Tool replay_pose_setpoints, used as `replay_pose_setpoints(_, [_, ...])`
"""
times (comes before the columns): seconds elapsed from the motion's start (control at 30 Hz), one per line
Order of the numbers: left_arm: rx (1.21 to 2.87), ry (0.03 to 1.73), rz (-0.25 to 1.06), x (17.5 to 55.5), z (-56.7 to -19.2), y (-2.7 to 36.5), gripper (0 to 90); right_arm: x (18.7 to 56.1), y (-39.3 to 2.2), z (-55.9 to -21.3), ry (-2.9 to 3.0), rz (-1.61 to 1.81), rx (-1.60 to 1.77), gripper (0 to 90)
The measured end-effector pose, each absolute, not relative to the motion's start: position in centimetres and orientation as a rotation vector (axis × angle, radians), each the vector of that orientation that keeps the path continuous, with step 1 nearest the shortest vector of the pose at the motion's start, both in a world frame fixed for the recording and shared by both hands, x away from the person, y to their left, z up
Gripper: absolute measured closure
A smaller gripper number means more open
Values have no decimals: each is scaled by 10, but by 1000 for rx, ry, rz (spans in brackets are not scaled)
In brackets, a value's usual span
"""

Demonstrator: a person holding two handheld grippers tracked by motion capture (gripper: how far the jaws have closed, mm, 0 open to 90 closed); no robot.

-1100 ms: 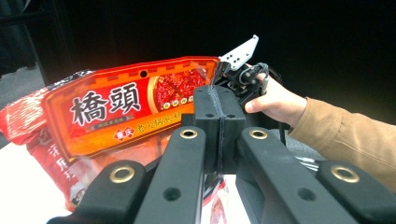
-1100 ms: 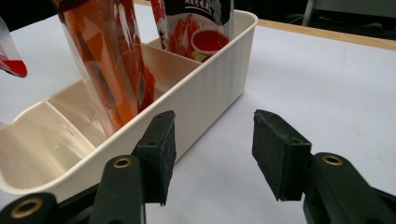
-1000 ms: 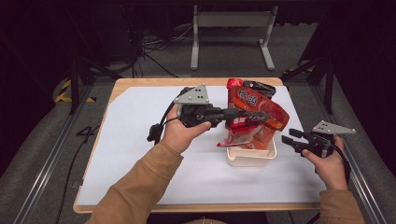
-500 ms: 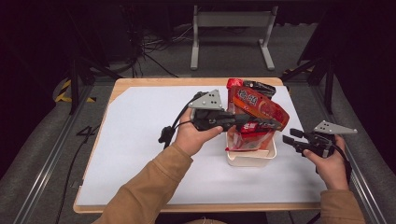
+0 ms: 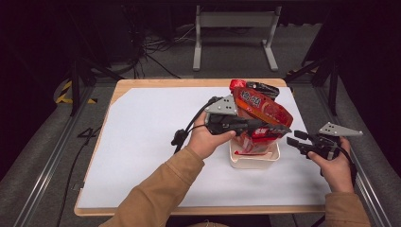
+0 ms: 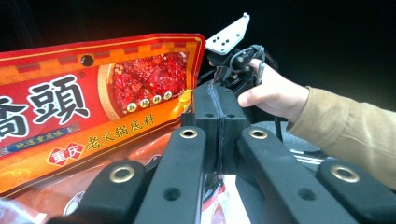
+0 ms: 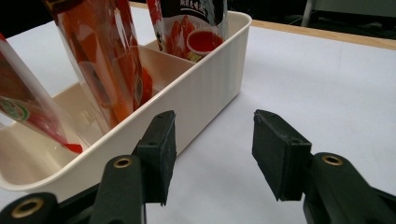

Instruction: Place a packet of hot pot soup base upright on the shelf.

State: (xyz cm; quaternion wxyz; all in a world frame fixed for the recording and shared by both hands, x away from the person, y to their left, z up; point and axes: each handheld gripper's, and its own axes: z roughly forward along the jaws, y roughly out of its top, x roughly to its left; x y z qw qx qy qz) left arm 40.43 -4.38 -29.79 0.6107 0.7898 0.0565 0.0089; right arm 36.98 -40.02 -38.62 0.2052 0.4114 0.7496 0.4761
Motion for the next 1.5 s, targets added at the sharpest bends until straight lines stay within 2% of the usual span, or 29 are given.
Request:
replay_pose_setpoints(0.73, [1860, 137, 15, 411, -325, -58, 899, 370, -400, -388, 2097, 1325, 1146, 497])
replay_pose_setpoints(1.27, [1871, 185, 1, 416, -341, -48, 886, 371, -399, -389, 2104, 1320, 1151, 495])
replay_pose_setpoints(1.5, [1850, 218, -8, 419, -345, -38, 845, 371, -399, -389, 2107, 1318, 1145, 495])
